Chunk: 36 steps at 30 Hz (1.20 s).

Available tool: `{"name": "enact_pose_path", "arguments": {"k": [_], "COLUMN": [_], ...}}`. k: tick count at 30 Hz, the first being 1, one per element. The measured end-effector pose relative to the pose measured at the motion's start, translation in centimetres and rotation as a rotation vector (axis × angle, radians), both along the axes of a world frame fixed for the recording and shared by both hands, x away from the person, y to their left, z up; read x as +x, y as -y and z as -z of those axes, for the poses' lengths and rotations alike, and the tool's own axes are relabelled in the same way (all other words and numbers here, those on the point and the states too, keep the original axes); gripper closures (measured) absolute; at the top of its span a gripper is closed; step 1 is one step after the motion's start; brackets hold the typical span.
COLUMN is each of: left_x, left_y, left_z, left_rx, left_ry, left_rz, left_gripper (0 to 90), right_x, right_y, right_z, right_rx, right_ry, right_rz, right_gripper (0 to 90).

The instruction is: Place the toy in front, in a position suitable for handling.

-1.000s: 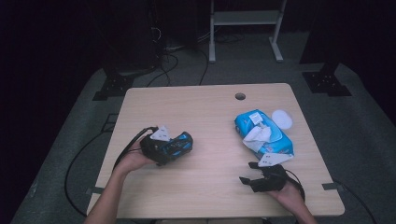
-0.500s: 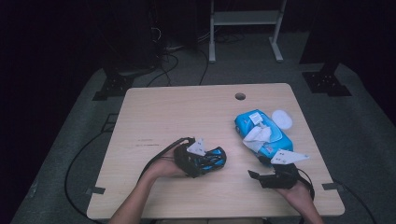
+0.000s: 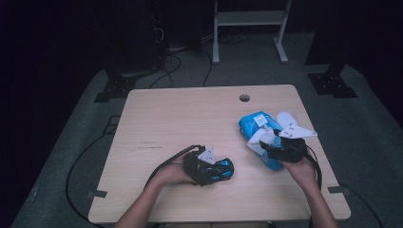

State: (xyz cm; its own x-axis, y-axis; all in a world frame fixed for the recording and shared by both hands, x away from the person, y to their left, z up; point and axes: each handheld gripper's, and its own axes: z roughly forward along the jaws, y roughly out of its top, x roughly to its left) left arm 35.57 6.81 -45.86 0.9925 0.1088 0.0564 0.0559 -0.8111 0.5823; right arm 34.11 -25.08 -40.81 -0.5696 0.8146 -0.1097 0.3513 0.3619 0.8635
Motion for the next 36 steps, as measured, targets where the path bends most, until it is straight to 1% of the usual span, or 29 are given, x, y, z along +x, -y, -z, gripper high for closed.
{"name": "enact_pose_path", "arguments": {"k": [1, 2, 3, 4, 6, 8, 9, 10, 11, 12, 13, 14, 15, 16, 17, 18, 19, 20, 21, 22, 23, 24, 25, 26, 27, 28, 30, 32, 36], "left_x": [0.0, 0.0, 0.0, -0.2, -0.3, -0.9, -0.9, -1.6, -1.6, -2.3, -2.7, -2.7, -3.2, -3.2, -3.4, -3.5, -3.6, -3.7, -3.7, -3.9, -3.9, -4.3, -4.3, -4.4, -4.4, -4.2, -4.1, -4.0, -4.0], "left_y": [0.0, 0.0, -0.1, -0.3, -0.5, -1.3, -1.3, -1.8, -1.8, -2.6, -3.2, -3.2, -3.9, -3.9, -4.3, -4.5, -5.1, -5.3, -5.3, -5.7, -5.7, -6.2, -6.2, -6.5, -6.5, -6.6, -6.6, -6.8, -7.3], "left_z": [0.0, 0.0, -0.1, -0.3, -0.5, -1.2, -1.2, -1.5, -1.5, -1.7, -1.6, -1.6, -1.4, -1.4, -1.3, -1.2, -1.1, -1.1, -1.1, -1.1, -1.1, -1.2, -1.2, -1.1, -1.1, -1.0, -0.9, -0.7, -0.8], "left_rx": [0.005, 0.005, 0.002, -0.024, -0.038, -0.075, -0.075, -0.107, -0.107, -0.14, -0.152, -0.152, -0.152, -0.152, -0.144, -0.144, -0.154, -0.173, -0.173, -0.195, -0.195, -0.195, -0.195, -0.178, -0.178, -0.168, -0.173, -0.189, -0.196], "left_ry": [0.004, 0.004, 0.005, -0.004, -0.002, 0.02, 0.02, 0.033, 0.033, 0.051, 0.062, 0.062, 0.091, 0.091, 0.107, 0.122, 0.13, 0.128, 0.128, 0.123, 0.123, 0.131, 0.131, 0.151, 0.151, 0.152, 0.144, 0.135, 0.135], "left_rz": [0.001, 0.001, -0.001, -0.016, -0.026, -0.047, -0.047, -0.065, -0.065, -0.08, -0.091, -0.091, -0.114, -0.114, -0.128, -0.148, -0.18, -0.191, -0.191, -0.203, -0.203, -0.192, -0.192, -0.177, -0.177, -0.18, -0.193, -0.207, -0.221], "left_gripper": [26.8, 26.1, 26.1, 21.8, 19.3, 15.2, 14.2, 13.0, 12.7, 12.6, 12.2, 12.2, 12.2, 12.2, 12.2, 12.2, 12.2, 12.2, 12.3, 12.3, 12.5, 13.0, 13.1, 13.1, 13.1, 13.1, 13.1, 13.1, 14.2], "right_x": [0.6, 0.6, 1.2, 1.7, 1.8, 2.2, 2.2, 2.2, 2.2, 2.3, 2.3, 2.2, 2.2, 2.2, 2.2, 2.0, 1.8, 1.7, 1.7, 1.5, 1.5, 1.4, 1.4, 0.8, 0.8, 0.0, -0.2, -1.1, -3.3], "right_y": [-0.2, -0.2, -0.3, -0.4, -0.4, -0.2, -0.2, -0.2, -0.2, -0.2, -0.2, -0.1, 0.0, 0.0, 0.0, 0.0, 0.0, -0.1, -0.1, 0.1, 0.1, 0.3, 0.3, 0.7, 0.7, 1.1, 1.2, 1.3, 1.1], "right_z": [0.3, 0.3, 0.7, 1.0, 1.2, 2.1, 2.1, 2.6, 2.6, 2.8, 2.9, 2.8, 2.7, 2.7, 2.7, 2.5, 2.4, 2.3, 2.3, 2.0, 2.0, 1.6, 1.6, 0.7, 0.7, -0.5, -0.9, -2.2, -5.3], "right_rx": [-0.007, -0.007, -0.027, -0.047, -0.051, -0.045, -0.045, -0.046, -0.046, -0.06, -0.061, -0.057, -0.05, -0.044, -0.044, -0.053, -0.059, -0.061, -0.061, -0.05, -0.05, -0.03, -0.03, 0.003, 0.003, 0.041, 0.05, 0.08, 0.168], "right_ry": [-0.018, -0.018, -0.03, -0.04, -0.055, -0.082, -0.082, -0.1, -0.1, -0.114, -0.106, -0.104, -0.107, -0.107, -0.107, -0.103, -0.095, -0.086, -0.086, -0.069, -0.069, -0.057, -0.057, -0.018, -0.018, 0.039, 0.049, 0.086, 0.113], "right_rz": [0.001, 0.001, 0.011, 0.032, 0.042, 0.061, 0.061, 0.064, 0.064, 0.063, 0.067, 0.073, 0.073, 0.077, 0.077, 0.078, 0.078, 0.087, 0.087, 0.094, 0.094, 0.104, 0.104, 0.106, 0.106, 0.093, 0.09, 0.065, -0.063], "right_gripper": [28.8, 28.8, 28.7, 28.8, 28.8, 30.7, 30.7, 34.4, 34.4, 41.0, 45.7, 51.9, 54.8, 57.3, 57.3, 68.8, 72.9, 77.8, 77.8, 83.5, 83.5, 84.9, 84.9, 86.2, 86.2, 86.6, 86.7, 86.6, 86.4]}}
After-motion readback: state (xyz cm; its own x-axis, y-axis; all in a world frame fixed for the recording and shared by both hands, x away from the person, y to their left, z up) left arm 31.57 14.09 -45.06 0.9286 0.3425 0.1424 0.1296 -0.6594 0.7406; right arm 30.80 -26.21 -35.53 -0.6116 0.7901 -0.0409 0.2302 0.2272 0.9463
